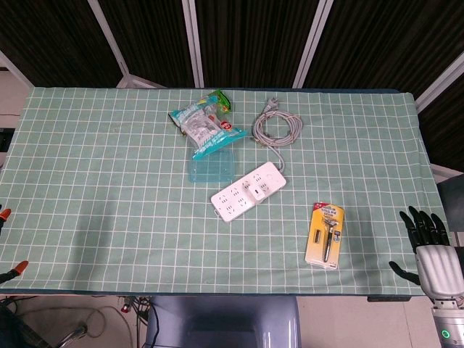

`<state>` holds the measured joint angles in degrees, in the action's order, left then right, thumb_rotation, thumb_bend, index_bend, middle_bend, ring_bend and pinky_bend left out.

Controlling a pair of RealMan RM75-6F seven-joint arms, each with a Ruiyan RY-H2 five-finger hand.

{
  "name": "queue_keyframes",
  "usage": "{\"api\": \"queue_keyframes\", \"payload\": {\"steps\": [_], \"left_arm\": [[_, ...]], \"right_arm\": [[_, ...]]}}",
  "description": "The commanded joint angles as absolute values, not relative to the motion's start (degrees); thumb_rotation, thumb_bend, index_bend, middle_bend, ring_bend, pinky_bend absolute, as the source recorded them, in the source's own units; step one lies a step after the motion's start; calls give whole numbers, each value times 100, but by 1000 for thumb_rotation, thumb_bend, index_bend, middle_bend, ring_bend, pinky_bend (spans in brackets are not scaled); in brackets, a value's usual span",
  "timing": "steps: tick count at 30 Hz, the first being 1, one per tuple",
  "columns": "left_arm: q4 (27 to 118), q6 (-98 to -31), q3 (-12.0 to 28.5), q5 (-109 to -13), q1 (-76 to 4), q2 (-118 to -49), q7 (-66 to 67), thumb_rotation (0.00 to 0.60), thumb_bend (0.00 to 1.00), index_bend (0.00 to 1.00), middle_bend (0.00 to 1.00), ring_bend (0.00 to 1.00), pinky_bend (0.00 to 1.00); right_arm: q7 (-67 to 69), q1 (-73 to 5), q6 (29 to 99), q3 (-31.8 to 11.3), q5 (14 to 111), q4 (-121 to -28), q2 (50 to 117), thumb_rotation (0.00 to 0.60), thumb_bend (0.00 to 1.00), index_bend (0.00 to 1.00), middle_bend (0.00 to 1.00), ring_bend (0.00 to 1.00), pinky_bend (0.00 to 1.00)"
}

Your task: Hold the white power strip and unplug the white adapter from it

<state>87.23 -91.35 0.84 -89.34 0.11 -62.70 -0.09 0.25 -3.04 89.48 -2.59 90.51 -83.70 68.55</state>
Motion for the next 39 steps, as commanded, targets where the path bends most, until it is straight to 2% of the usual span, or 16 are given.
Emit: {"api": "queue_keyframes", "payload": {"steps": [1, 12, 15, 19, 26, 34, 39], "left_arm": [[8724, -9129, 83, -8933, 9, -6272, -6, 600, 24, 0, 0, 0, 10], [8782, -9004, -2, -9072, -60, -6342, 171, 600, 42, 0, 0, 0, 12], [8898, -8856, -17, -9150, -171, -6378, 330, 600, 107, 0, 0, 0, 14], [9317, -8554, 73, -9280, -476, -6363, 777, 600, 252, 0, 0, 0, 31], [10280, -7618, 381, -9148, -1222, -6547, 1779, 600, 442, 5, 0, 0, 57], [10710, -6237, 774, -8481, -2254, -7237, 2946, 600, 480, 48, 3, 0, 71], [10630, -5531, 980, -7855, -2906, -7849, 3591, 600, 500, 49, 3, 0, 80]], "right_arm": [[23, -305, 8942, -253, 9057, -8372, 6854, 600, 123, 0, 0, 0, 0], [-3, -321, 8908, -216, 9112, -8419, 6853, 600, 124, 0, 0, 0, 0], [-29, -339, 8878, -212, 9121, -8438, 6864, 600, 123, 0, 0, 0, 0], [-86, -405, 8789, -230, 9121, -8483, 6876, 600, 123, 0, 0, 0, 0], [-427, -637, 8568, -357, 9131, -8950, 6746, 600, 123, 0, 0, 0, 0], [-1084, -994, 8182, -608, 8995, -9711, 6500, 600, 123, 0, 0, 0, 0], [-1458, -1274, 7865, -815, 8781, -10142, 6412, 600, 124, 0, 0, 0, 0]]}}
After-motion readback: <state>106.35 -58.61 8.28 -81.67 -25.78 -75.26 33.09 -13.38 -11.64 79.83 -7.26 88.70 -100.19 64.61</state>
